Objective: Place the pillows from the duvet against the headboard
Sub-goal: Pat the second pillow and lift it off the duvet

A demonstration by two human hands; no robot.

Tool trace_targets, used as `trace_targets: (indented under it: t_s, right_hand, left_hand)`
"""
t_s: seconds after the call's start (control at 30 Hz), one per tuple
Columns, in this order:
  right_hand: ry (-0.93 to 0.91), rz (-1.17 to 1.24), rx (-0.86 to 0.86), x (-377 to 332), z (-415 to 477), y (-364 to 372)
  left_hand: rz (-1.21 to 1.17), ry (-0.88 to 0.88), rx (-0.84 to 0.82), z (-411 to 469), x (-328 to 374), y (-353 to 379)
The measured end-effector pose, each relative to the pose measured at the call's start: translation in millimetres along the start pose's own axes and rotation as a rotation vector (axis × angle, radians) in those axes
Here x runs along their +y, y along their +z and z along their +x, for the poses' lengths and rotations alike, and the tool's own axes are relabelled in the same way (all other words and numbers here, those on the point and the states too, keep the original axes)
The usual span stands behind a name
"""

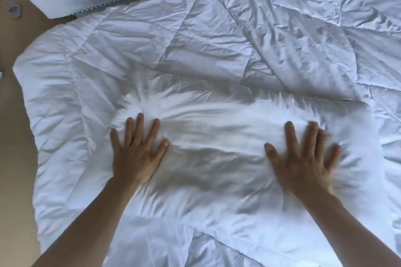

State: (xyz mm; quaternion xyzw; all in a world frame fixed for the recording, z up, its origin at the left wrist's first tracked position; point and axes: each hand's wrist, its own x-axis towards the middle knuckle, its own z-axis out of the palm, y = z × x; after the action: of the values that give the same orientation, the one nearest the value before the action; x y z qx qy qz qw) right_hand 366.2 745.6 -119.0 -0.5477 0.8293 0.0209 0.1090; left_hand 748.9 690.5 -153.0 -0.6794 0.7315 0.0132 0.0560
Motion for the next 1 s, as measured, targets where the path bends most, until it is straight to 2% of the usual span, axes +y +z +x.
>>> trace_targets:
  t_s: [0.07, 0.13, 0.2, 0.27, 0.43, 0.53, 0.6, 0.7, 0.9, 1.0]
  right_hand:
    - [-0.013, 0.070, 0.061, -18, 1, -6]
    - [-0.102, 0.107, 0.106, -52, 5, -12]
    - [-0.206, 0.114, 0.082, -77, 9, -10]
    - [-0.227, 0.055, 0.042, -67, 7, -3]
    - [0.041, 0.025, -0.008, 29, 1, -8]
    - [0.123, 0.071, -0.028, 30, 23, -22]
    - [0.083, 0.076, 0.024, 13, 48, -32]
    - [0.017, 0.098, 0.094, -8, 95, -49]
    - [-0.011, -0.026, -0.034, -11, 138, -40]
    - [-0.028, -0.020, -0.013, -9, 119, -9]
  left_hand:
    - [-0.097, 0.005, 0.106, 11, 24, -20]
    - [-0.209, 0.173, 0.239, 27, 74, -48]
    - [-0.214, 0.423, 0.208, 38, 132, -66]
    - [-0.163, 0.517, 0.109, 39, 152, -60]
    - [-0.005, 0.282, -0.013, 37, 47, -16]
    - [0.033, 0.175, -0.117, 57, 17, -31]
    - [-0.012, 0.162, -0.080, 81, 29, -43]
    - [-0.092, 0.244, 0.011, 125, 72, -60]
    - [-0.113, 0.224, -0.155, 156, 113, -28]
    - [-0.113, 0.250, 0.084, 134, 110, -3]
